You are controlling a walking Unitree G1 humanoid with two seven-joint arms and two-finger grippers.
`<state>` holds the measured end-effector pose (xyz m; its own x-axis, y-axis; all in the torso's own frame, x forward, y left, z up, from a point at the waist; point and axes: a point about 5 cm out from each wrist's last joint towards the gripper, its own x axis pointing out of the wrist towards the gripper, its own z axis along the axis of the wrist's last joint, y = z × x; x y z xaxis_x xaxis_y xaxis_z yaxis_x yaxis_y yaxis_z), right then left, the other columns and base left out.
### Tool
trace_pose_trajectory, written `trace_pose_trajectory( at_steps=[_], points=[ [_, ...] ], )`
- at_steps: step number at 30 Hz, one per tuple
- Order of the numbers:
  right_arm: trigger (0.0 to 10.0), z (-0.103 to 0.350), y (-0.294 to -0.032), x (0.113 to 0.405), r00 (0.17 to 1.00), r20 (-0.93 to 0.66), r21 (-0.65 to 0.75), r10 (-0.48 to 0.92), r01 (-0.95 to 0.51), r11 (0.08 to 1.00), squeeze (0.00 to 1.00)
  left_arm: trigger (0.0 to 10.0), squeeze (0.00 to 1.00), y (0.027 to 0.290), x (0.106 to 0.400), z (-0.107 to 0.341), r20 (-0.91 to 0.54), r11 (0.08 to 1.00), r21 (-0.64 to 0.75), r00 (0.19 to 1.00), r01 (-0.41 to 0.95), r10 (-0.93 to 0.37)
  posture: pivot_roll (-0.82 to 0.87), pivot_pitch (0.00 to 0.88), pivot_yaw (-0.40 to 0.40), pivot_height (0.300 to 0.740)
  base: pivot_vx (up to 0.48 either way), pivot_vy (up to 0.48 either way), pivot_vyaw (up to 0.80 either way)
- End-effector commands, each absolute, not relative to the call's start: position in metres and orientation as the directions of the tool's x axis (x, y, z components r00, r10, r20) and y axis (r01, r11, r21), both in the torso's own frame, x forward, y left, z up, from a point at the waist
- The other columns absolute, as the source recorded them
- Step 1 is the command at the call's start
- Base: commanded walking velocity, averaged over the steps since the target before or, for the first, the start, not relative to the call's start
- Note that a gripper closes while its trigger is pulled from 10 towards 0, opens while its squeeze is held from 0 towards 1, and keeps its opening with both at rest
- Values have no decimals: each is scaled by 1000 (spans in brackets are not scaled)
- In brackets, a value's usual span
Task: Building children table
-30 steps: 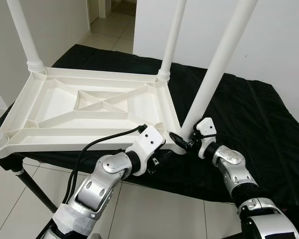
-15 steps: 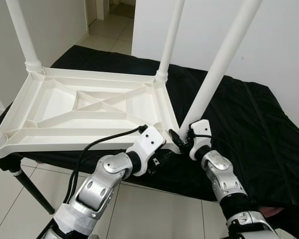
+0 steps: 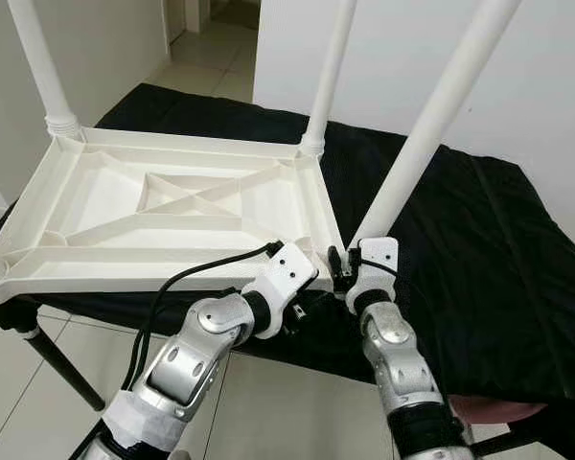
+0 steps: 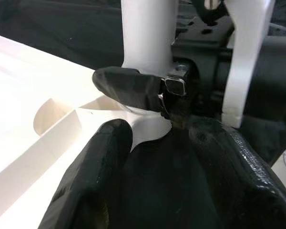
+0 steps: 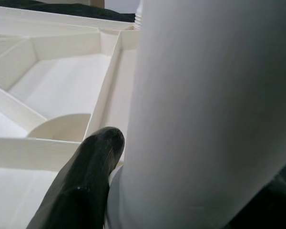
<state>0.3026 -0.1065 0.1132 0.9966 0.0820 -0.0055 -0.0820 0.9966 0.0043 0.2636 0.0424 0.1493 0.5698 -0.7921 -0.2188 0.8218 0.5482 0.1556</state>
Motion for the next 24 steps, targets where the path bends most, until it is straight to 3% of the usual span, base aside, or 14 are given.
trace_pose_trajectory(
  at_steps=[1,2,3,4,5,12,18,19,20,24],
  points=[
    [10000,107,-101,297,995,-47,39,83,-81,996,0,10000,0,39,264,149,-222,532,163,556,831,-801,17,0,-104,740,0,0,0],
    [10000,108,-102,297,995,-47,43,88,-86,995,0,10000,0,39,264,149,-222,530,165,555,832,-802,16,0,-103,740,0,0,0],
    [10000,109,-103,297,995,-48,50,88,-86,995,647,10000,0,39,264,150,-223,528,167,554,832,-802,16,0,-103,740,0,0,0],
    [10000,109,-103,297,995,-48,50,88,-86,995,647,10000,0,39,264,150,-223,528,167,554,832,-802,16,0,-103,740,0,0,0],
    [10000,111,-103,298,994,-38,64,99,-96,993,1000,10000,0,39,265,150,-222,531,170,558,830,-800,15,0,-99,740,0,0,0],
    [10000,121,-108,300,992,10,79,128,-128,989,1000,10000,0,41,269,151,-216,546,175,573,819,-790,10,0,-96,740,0,0,0],
    [10000,123,-123,303,967,24,53,254,-255,965,1000,10000,0,40,272,154,-211,545,181,574,818,-791,2,0,-92,740,0,0,0],
    [10000,123,-128,303,956,26,30,293,-293,955,51,10000,0,40,272,154,-211,545,183,574,818,-791,2,0,-91,740,0,0,0],
    [10000,123,-131,304,938,28,6,346,-346,938,0,10000,0,41,272,154,-211,544,184,573,819,-792,2,0,-90,740,0,0,0],
    [10000,123,-134,304,921,27,-22,388,-388,921,0,10000,0,41,272,154,-211,543,186,573,819,-792,2,0,-90,740,0,0,0]
  ],
)
